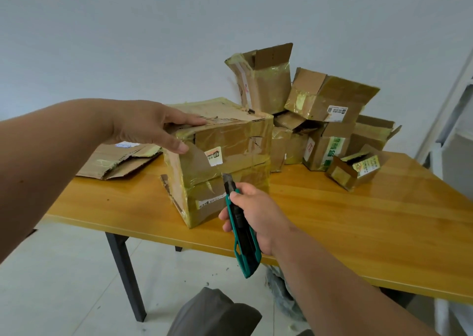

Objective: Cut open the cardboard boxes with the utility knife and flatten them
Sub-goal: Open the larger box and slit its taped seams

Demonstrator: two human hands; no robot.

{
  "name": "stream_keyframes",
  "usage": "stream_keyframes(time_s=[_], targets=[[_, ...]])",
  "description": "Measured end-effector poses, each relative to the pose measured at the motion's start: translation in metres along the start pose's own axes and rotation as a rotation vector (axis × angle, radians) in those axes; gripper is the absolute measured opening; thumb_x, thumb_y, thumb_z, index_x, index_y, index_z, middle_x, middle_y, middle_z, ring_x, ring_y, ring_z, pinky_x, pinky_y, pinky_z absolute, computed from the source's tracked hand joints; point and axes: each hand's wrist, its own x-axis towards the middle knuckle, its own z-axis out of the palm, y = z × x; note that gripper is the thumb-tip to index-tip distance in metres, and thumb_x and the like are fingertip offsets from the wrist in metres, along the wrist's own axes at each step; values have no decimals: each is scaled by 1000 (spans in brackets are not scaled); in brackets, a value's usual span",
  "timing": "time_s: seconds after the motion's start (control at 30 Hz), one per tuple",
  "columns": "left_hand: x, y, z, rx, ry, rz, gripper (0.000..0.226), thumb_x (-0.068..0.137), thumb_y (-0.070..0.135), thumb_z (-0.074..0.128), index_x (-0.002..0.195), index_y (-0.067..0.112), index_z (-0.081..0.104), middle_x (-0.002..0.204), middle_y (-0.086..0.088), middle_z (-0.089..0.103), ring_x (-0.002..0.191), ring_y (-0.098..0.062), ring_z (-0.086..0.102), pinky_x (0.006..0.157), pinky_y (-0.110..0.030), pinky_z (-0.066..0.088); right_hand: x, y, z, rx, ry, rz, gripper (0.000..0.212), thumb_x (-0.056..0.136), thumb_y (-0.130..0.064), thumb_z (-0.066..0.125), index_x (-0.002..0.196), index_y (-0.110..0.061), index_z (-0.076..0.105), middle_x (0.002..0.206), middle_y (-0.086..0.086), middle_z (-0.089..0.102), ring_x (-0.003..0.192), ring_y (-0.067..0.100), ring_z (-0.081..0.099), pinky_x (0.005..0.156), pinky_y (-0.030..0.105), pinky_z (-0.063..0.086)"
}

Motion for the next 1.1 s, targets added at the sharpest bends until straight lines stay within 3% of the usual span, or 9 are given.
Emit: stream_keyframes(time_s=[0.13,0.23,0.33,0.47,0.53,0.63,0.73,0.9,1.1], targets=[[-11,-5,2,111,101,-5,66,57,75,73,117,67,47,139,27,43,129,-8,37,104,-33,29,3,0,5,-3,18,-36,32,107,-24,42,138,-30,46,92,11,72,74,19,65,86,42,57],[-21,-11,5,178,244,-30,72,43,84,64,111,69,49,139,20,48,125,-12,40,102,-37,31,6,-3,19,-43,-10,-64,37,107,-23,41,143,-30,44,97,12,72,75,18,65,83,39,57],[-25,-8,11,313,376,-65,75,53,81,63,123,60,50,138,12,51,128,-17,43,100,-35,33,7,-9,30,-25,-26,-69,39,107,-23,42,146,-28,42,93,9,69,74,18,65,72,31,57],[-2,6,23,714,455,-149,100,52,94,29,139,48,43,132,7,55,118,-18,53,89,-36,45,9,-20,25,-63,-19,-116,40,107,-24,40,147,-31,41,93,8,65,74,16,60,64,24,53],[11,9,25,655,403,-161,100,57,93,28,143,44,40,139,6,52,123,-20,51,92,-36,46,10,-22,20,-89,9,-150,41,107,-25,39,147,-33,39,92,6,63,74,16,57,69,26,52],[20,8,13,381,241,-84,71,79,67,55,144,44,38,151,9,41,135,-16,40,107,-34,31,13,-20,12,-92,49,-204,42,107,-22,38,148,-32,38,93,4,60,73,12,55,65,19,51],[24,3,5,219,197,-41,55,87,48,62,140,45,44,147,10,45,130,-9,42,101,-26,27,21,-8,11,-126,120,-300,42,107,-19,37,148,-30,40,96,0,58,76,10,55,63,21,51],[48,9,27,453,417,20,60,83,70,44,138,47,46,145,11,49,129,-17,46,100,-34,41,35,12,15,-148,239,-488,49,103,-32,33,152,-34,34,114,-10,49,102,8,48,98,42,50],[78,23,33,571,434,2,62,83,74,39,139,47,45,138,5,51,123,-23,45,93,-39,44,46,13,-8,-298,374,-595,49,105,-34,31,153,-37,30,115,-4,59,94,5,53,78,22,45]])
